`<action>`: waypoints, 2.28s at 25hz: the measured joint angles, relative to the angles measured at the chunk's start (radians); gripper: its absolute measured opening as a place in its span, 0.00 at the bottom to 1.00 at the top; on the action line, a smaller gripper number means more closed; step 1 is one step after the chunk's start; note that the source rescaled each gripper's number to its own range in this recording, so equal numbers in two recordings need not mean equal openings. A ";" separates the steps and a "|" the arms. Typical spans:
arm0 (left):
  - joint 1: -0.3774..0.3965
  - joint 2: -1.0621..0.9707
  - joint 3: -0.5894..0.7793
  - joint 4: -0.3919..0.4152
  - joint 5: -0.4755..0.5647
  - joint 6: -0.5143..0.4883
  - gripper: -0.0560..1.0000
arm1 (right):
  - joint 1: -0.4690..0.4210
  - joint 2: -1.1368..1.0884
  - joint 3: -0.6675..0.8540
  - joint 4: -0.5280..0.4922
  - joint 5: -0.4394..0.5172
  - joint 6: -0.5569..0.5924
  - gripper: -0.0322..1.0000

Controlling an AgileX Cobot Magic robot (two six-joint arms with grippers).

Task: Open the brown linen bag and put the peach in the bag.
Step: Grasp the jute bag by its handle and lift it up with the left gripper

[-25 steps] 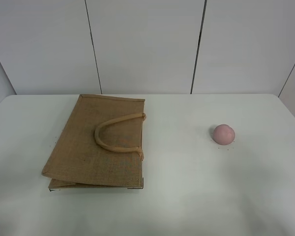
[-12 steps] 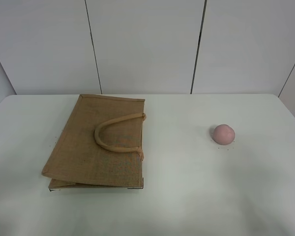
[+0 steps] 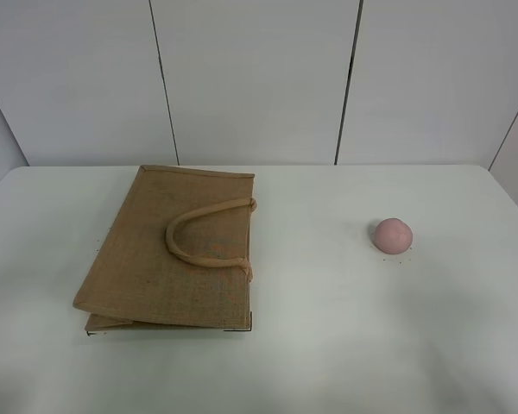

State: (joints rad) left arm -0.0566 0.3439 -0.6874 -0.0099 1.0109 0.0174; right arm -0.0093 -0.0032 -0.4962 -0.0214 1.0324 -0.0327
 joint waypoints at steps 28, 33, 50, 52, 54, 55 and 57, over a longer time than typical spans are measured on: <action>-0.158 1.398 -0.742 -0.044 -0.099 0.013 0.97 | 0.000 0.000 0.000 0.000 0.000 0.000 1.00; -0.240 1.528 -0.868 -0.053 -0.073 -0.017 0.97 | 0.000 0.000 0.000 0.000 0.000 0.000 1.00; -0.243 1.850 -1.015 -0.049 -0.093 -0.100 0.97 | 0.000 0.000 0.000 0.000 0.000 0.000 1.00; -0.243 1.862 -1.015 -0.047 -0.106 -0.106 0.97 | 0.000 0.000 0.000 0.000 0.000 0.000 1.00; -0.243 1.869 -1.015 -0.045 -0.123 -0.116 0.97 | 0.000 0.000 0.000 0.000 0.000 0.000 1.00; -0.243 1.875 -1.015 -0.045 -0.132 -0.121 0.97 | 0.000 0.000 0.000 0.000 0.000 0.000 1.00; -0.243 1.885 -1.015 -0.044 -0.138 -0.124 0.97 | 0.000 0.000 0.000 0.000 0.000 0.000 1.00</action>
State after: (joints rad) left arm -0.3001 2.2293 -1.7027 -0.0544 0.8729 -0.1062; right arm -0.0093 -0.0032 -0.4962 -0.0214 1.0324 -0.0327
